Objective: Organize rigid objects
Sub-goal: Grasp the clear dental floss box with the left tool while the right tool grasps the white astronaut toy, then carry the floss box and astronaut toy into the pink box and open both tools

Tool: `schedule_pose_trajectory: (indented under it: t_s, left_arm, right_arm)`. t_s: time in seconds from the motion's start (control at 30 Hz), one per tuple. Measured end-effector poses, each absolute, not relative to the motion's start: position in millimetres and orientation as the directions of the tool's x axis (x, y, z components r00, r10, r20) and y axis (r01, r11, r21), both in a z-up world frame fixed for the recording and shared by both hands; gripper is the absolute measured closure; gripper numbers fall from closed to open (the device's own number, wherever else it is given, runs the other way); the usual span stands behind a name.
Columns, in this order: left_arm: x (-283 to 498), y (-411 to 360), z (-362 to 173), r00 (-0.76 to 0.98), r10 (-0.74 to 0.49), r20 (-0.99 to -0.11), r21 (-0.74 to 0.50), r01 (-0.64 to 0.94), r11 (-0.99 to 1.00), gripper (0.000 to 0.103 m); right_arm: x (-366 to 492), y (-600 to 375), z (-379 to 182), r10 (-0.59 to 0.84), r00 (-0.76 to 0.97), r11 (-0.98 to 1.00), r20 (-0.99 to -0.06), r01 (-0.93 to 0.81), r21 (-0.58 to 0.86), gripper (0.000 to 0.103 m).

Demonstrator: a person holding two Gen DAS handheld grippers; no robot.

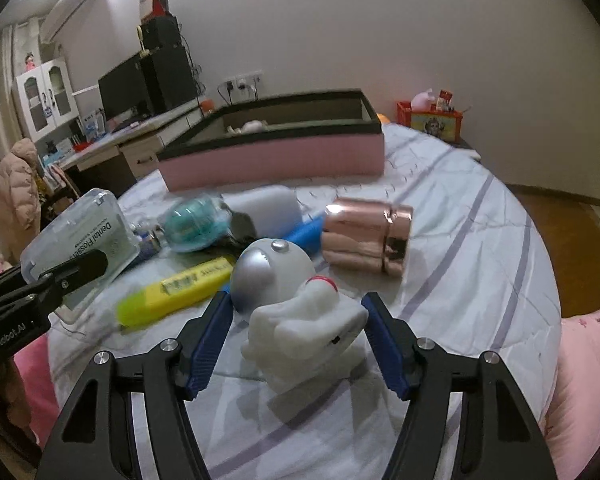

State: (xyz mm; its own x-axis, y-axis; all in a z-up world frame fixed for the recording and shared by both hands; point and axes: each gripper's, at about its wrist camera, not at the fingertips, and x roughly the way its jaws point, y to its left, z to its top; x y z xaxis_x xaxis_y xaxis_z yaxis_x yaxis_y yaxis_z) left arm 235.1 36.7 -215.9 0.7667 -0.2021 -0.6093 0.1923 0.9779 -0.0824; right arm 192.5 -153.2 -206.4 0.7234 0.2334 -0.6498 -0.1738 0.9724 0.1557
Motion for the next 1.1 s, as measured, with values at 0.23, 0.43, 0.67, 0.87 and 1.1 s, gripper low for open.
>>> schedule_pose_trajectory:
  t_s: [0.23, 0.43, 0.67, 0.87, 1.1]
  left_arm:
    - [234, 30, -192, 0.803, -0.194, -0.563, -0.082, 0.180, 0.980, 0.067]
    - [233, 20, -167, 0.844, -0.153, -0.514, -0.050, 0.149, 0.988, 0.067]
    - [231, 18, -142, 0.880, -0.119, -0.460, -0.043, 0.112, 0.993, 0.067]
    - [232, 15, -116, 0.911, -0.094, -0.401, -0.024, 0.093, 0.995, 0.067]
    - [229, 14, -98, 0.933, -0.077, -0.351, -0.006, 0.080, 0.997, 0.067]
  right_arm:
    - [189, -135, -177, 0.247, 0.764, 0.969, -0.596, -0.211, 0.131, 0.035]
    - [189, -124, -148, 0.250, 0.809, 0.968, -0.533, -0.222, 0.116, 0.035]
    - [192, -123, -114, 0.230, 0.856, 0.973, -0.463, -0.209, 0.097, 0.035]
    - [191, -122, -93, 0.223, 0.883, 0.974, -0.413, -0.212, 0.075, 0.035]
    - [190, -122, -69, 0.212, 0.911, 0.977, -0.355, -0.207, 0.053, 0.035]
